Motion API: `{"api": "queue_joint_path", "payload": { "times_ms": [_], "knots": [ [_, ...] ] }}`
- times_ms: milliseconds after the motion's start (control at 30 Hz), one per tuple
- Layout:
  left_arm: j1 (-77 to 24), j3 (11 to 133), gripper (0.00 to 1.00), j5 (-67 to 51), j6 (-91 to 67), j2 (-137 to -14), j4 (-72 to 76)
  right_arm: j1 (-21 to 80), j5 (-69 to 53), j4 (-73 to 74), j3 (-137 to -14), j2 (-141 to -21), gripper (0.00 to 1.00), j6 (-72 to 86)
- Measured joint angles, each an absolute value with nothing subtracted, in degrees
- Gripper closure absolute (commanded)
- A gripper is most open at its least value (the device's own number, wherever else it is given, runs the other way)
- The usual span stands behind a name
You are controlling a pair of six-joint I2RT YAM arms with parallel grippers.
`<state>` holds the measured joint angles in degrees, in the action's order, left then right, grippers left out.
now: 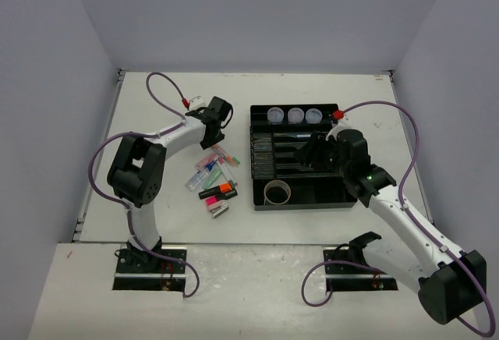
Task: Sort the stationery into containers
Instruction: Pick up the pen from the center of the board.
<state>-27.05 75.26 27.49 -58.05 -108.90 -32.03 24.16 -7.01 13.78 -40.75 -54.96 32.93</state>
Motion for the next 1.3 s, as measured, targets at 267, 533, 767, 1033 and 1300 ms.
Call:
{"api": "queue_joint_path", "payload": {
  "times_ms": [267, 533, 767, 1033, 1300],
  "knots": [
    [-27.0, 75.2, 0.66, 27.5, -58.9, -109.0, -32.0, 24.2, -7.0, 13.8, -40.6, -54.7, 0.50, 32.9],
    [-27.0, 74.4, 0.67, 27.5, -60.1, -110.0, -31.7, 24.2, -7.0, 13.7, -40.2, -54.7, 0.50, 32.8],
    [-27.0, 73.4, 0.67, 27.5, -60.8, -110.5, -31.3, 24.2, -7.0, 13.7, -40.1, -54.7, 0.50, 32.8],
    [-27.0, 72.5, 0.71, 27.6, -61.1, -111.2, -30.8, 24.2, -6.9, 13.7, -40.1, -54.7, 0.50, 32.7],
    [-27.0, 72.5, 0.78, 27.9, -61.0, -111.4, -30.4, 24.2, -6.9, 13.7, -40.1, -54.7, 0.50, 32.7]
  ]
}}
